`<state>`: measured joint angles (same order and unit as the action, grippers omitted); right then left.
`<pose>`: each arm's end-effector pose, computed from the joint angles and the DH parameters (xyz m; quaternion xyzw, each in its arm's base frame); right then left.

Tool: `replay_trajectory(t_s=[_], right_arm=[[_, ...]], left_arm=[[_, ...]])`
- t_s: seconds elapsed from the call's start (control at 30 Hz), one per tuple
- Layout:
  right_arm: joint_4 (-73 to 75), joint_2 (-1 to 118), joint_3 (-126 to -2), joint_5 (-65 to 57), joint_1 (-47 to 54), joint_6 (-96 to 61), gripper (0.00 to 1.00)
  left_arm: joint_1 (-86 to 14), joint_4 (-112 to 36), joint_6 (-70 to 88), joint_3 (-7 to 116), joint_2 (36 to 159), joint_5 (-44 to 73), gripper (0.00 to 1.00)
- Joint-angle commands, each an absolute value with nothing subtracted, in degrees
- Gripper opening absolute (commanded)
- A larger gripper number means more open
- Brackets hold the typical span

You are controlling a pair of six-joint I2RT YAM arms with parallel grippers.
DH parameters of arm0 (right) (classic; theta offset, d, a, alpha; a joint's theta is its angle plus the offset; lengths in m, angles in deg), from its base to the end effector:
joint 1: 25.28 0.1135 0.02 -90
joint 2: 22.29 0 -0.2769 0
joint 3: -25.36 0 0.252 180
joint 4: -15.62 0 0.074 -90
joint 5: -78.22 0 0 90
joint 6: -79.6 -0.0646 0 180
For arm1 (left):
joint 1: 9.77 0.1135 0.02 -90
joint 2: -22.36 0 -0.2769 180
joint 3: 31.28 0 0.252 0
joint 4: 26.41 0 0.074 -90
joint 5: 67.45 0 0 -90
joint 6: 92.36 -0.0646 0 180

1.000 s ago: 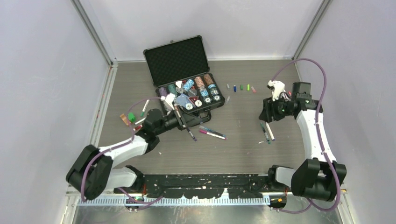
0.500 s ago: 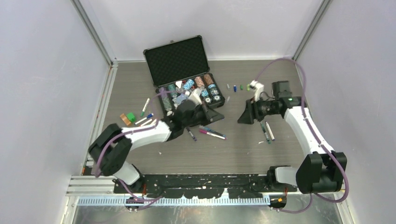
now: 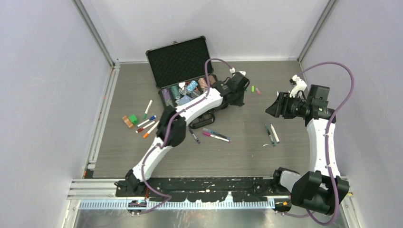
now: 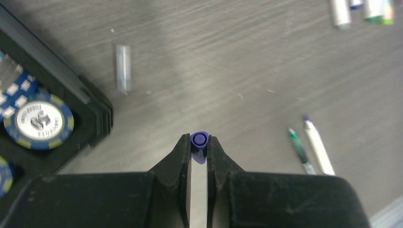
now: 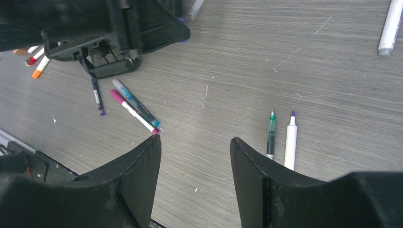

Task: Open the pen caps
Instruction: Place the pen at the center of the board, then place the pen cap at the center of the board.

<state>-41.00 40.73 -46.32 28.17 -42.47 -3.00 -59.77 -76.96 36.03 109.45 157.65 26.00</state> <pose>0.2284 -0.0272 0.3065 -0.0472 0.8846 0.2398 0.3973 0.3664 -0.4306 0.2341 0.0820 0.9203 -0.2461 0.2930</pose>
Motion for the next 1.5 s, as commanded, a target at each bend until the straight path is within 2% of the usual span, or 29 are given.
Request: replay_trajectory(t_s=[0.0,0.1,0.3,0.67,0.97,1.17,1.3,1.37,1.47], right_arm=[[-39.55,39.87,-45.69,27.83,-43.36,-3.99,0.60],[-39.55,39.67,-45.30,28.25,-43.49,-3.69,0.60],[-39.87,40.00,-45.00,28.90,-43.66,-3.10,0.60],[-40.01,40.38,-44.75,29.52,-43.93,-3.02,0.60],[-40.60,40.52,-44.57,30.09,-44.27,-2.16,0.60],[-43.11,40.42,-44.93,33.56,-44.36,2.49,0.60],[-44.33,40.04,-44.38,35.23,-44.40,6.37,0.60],[-44.88,40.06,-44.08,36.12,-44.36,7.80,0.60],[-45.59,40.15,-43.81,37.77,-44.36,9.17,0.60]], left_arm=[[-60.31,-94.54,26.96,127.23,167.25,33.84,0.02],[-60.31,-94.44,25.80,131.05,171.18,34.21,0.04],[-60.31,-88.76,24.61,129.33,172.36,36.26,0.08],[-60.26,-82.52,22.65,129.81,174.55,37.86,0.31],[-60.38,-80.90,21.60,129.10,170.32,36.70,0.34],[-62.01,-69.90,18.03,109.45,150.99,34.11,0.35],[-62.41,-59.36,19.93,86.63,135.29,32.23,0.36],[-62.37,-53.69,22.38,71.44,127.06,33.79,0.36],[-62.41,-47.70,26.26,54.96,115.41,37.60,0.39]])
